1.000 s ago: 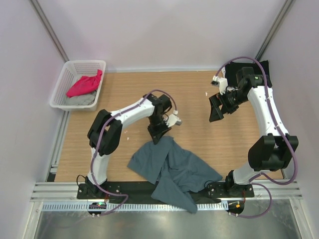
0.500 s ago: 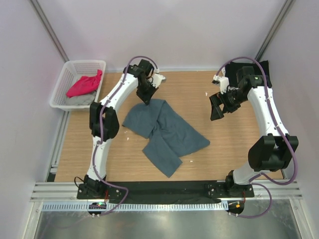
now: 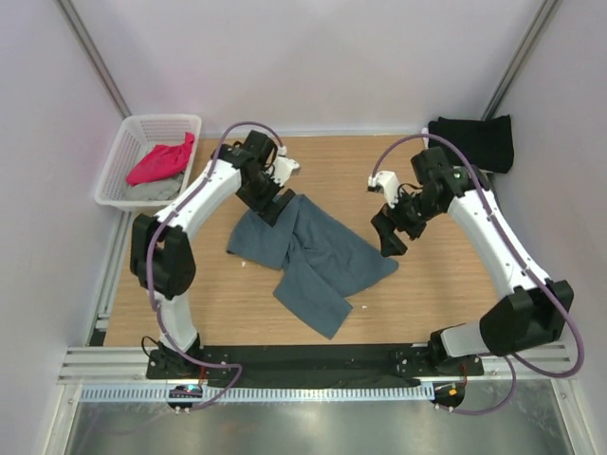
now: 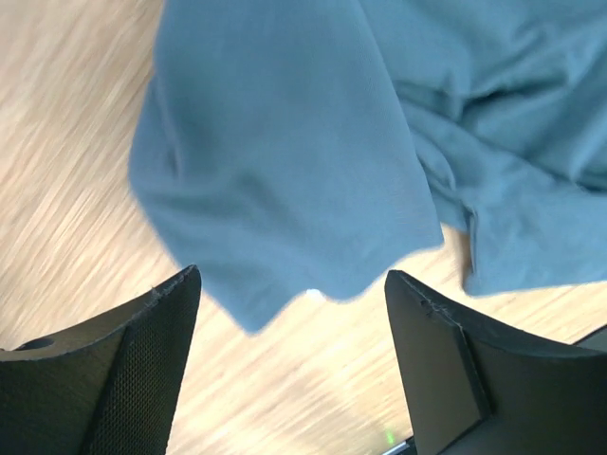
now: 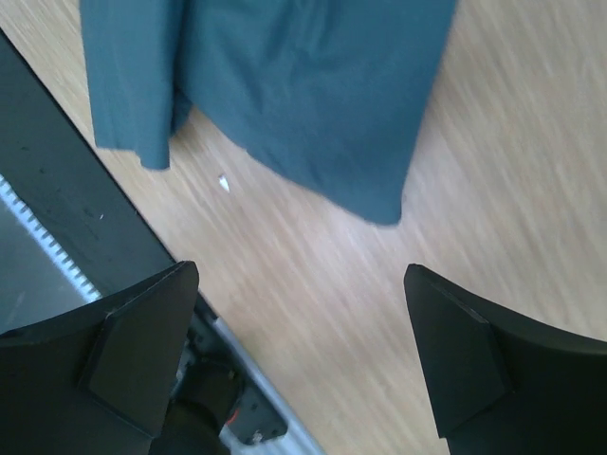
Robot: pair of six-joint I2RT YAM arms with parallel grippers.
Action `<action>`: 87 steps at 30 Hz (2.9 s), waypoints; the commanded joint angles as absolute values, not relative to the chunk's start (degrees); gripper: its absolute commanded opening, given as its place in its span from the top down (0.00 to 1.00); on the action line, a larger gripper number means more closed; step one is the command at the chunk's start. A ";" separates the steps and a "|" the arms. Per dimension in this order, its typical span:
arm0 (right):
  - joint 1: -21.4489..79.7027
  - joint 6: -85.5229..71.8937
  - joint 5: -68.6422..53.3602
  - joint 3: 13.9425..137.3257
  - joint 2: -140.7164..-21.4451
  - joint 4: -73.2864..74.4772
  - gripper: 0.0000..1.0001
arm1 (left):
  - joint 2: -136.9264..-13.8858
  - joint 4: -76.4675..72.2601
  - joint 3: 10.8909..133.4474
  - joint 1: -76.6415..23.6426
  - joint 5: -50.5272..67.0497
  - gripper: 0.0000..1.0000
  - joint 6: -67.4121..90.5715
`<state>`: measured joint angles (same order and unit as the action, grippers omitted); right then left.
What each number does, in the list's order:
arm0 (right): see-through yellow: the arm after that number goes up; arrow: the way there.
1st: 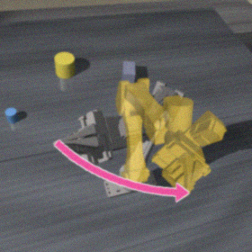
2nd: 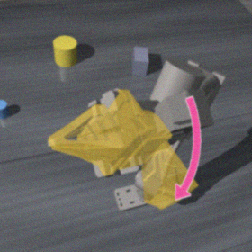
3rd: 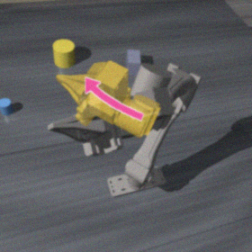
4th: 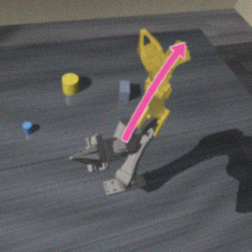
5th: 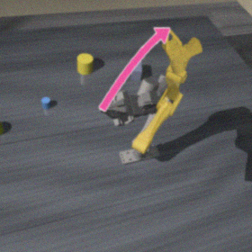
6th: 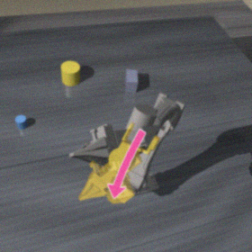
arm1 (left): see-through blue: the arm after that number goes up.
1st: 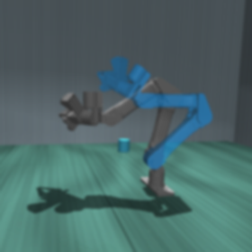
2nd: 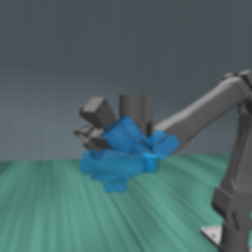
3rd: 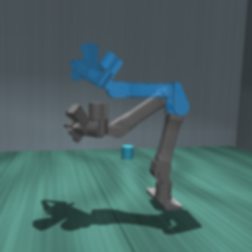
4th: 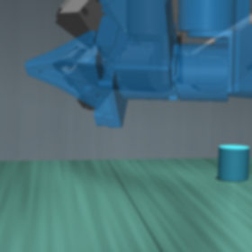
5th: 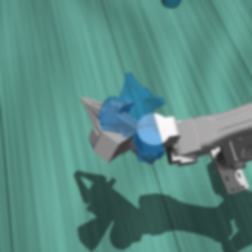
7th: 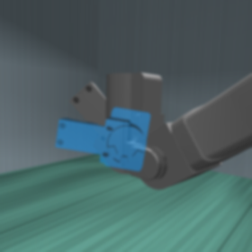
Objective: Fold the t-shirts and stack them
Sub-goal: Flatten the tshirt out
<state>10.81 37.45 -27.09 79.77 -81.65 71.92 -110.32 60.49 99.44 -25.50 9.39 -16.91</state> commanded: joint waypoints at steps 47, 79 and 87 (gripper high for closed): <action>44.74 44.38 -28.74 53.62 -88.15 41.05 0.29 | -94.31 46.85 79.98 -20.30 -0.79 0.00 -9.14; 29.36 47.37 -9.58 73.66 -82.26 35.71 0.99 | -92.64 47.11 82.53 -20.04 -1.76 0.01 -11.43; 24.62 47.03 -7.82 79.44 -92.00 29.89 0.99 | -91.85 47.64 82.79 -20.74 -0.53 0.01 -11.51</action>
